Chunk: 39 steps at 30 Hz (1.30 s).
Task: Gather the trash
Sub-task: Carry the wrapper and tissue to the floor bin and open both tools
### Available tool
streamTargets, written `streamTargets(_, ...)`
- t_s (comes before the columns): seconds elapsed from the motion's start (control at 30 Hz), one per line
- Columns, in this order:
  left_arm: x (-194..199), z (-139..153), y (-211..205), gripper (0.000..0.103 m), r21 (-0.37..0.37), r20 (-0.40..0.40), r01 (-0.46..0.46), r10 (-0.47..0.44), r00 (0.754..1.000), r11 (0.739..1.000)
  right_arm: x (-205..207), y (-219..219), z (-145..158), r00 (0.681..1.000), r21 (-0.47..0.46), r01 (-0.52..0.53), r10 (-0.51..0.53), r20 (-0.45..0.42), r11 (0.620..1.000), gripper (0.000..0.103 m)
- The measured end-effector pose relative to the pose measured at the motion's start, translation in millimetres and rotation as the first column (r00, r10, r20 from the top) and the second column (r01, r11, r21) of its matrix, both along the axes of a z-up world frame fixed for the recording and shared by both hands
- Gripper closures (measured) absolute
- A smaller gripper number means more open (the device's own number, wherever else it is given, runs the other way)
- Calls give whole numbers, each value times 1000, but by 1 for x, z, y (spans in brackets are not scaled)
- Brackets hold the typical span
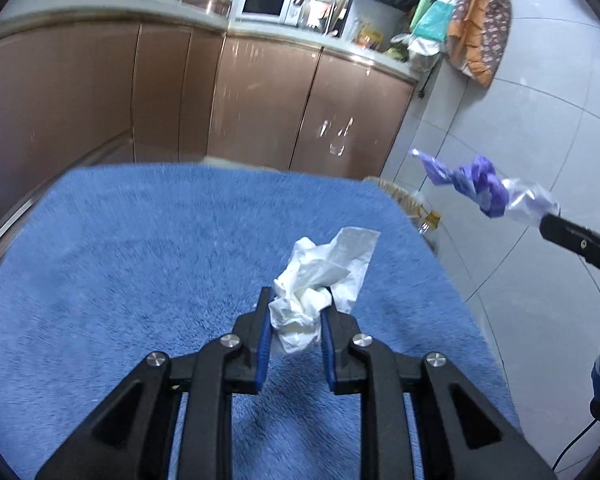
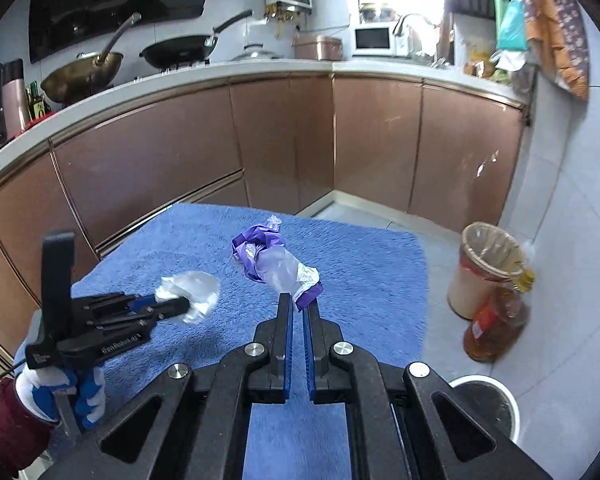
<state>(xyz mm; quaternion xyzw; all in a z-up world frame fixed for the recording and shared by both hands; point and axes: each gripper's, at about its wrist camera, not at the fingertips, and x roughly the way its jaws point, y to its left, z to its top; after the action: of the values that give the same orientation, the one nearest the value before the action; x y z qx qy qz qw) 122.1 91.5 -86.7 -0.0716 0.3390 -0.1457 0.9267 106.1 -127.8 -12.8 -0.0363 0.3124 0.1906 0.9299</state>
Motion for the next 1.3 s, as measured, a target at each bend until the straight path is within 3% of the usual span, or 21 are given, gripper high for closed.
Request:
streamTargets(0.33,-30,49,-35,83,38,79,51,-53,995,998,-60,-39,35,992,26,84,-86,92,996,98)
streamTargets(0.57,-19,62,-111,83,60,79,167,-172,982,984,-75,-87,31,976,57,190,-195,100,980,98)
streamTargets(0.73,-3,61,-174,83,75,62,255,-259,964,964,-80,-129,21,947,61,304,-309,85,951,98)
streamTargets(0.93,19,42,-249,83,103,6,347,-349,937,932,-74,-171,-9,903,29,428,-429,28,903,98)
streamTargets(1.3,75,-32,-368,82,133,-193,459,-431,881,879,-28,-239,-101,809,-28,568,-565,-164,822,98)
